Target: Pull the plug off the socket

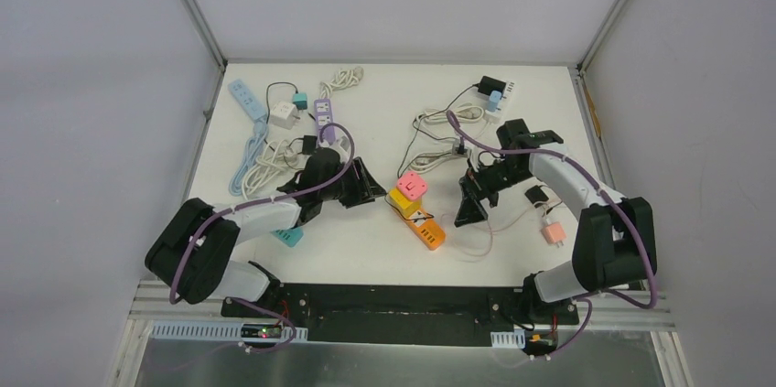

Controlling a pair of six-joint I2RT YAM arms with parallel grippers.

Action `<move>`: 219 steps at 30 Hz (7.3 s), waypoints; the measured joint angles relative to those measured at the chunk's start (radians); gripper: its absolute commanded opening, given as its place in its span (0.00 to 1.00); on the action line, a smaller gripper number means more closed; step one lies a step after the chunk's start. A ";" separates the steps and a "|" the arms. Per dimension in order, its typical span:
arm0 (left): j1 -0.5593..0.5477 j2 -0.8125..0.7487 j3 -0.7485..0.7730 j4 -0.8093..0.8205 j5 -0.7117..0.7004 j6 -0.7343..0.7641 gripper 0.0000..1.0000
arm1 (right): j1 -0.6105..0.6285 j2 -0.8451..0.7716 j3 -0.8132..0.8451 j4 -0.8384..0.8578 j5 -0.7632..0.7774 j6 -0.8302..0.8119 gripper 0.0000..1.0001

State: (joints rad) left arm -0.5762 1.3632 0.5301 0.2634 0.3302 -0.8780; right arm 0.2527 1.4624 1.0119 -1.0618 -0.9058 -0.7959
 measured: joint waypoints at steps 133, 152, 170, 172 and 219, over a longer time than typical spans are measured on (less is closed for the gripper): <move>-0.101 -0.611 -0.220 -0.015 -0.072 0.486 0.91 | 0.169 0.195 0.183 0.428 -0.047 0.944 0.47; -0.319 -0.091 -0.135 0.271 -0.195 0.840 0.95 | 0.268 0.224 0.271 0.288 0.167 0.824 0.14; -0.321 0.075 -0.038 0.357 -0.167 0.861 0.00 | 0.253 0.246 0.295 0.281 0.178 0.866 0.00; -0.321 0.080 -0.034 0.358 -0.167 0.859 0.00 | 0.254 0.246 0.297 0.282 0.188 0.887 0.00; -0.333 0.106 -0.017 0.360 -0.113 0.864 0.00 | 0.292 0.066 0.128 0.417 0.270 0.913 0.00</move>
State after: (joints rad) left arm -0.9089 1.4693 0.5129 0.6231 0.2173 -0.0143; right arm 0.5449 1.5288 1.1400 -0.6445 -0.6361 0.1169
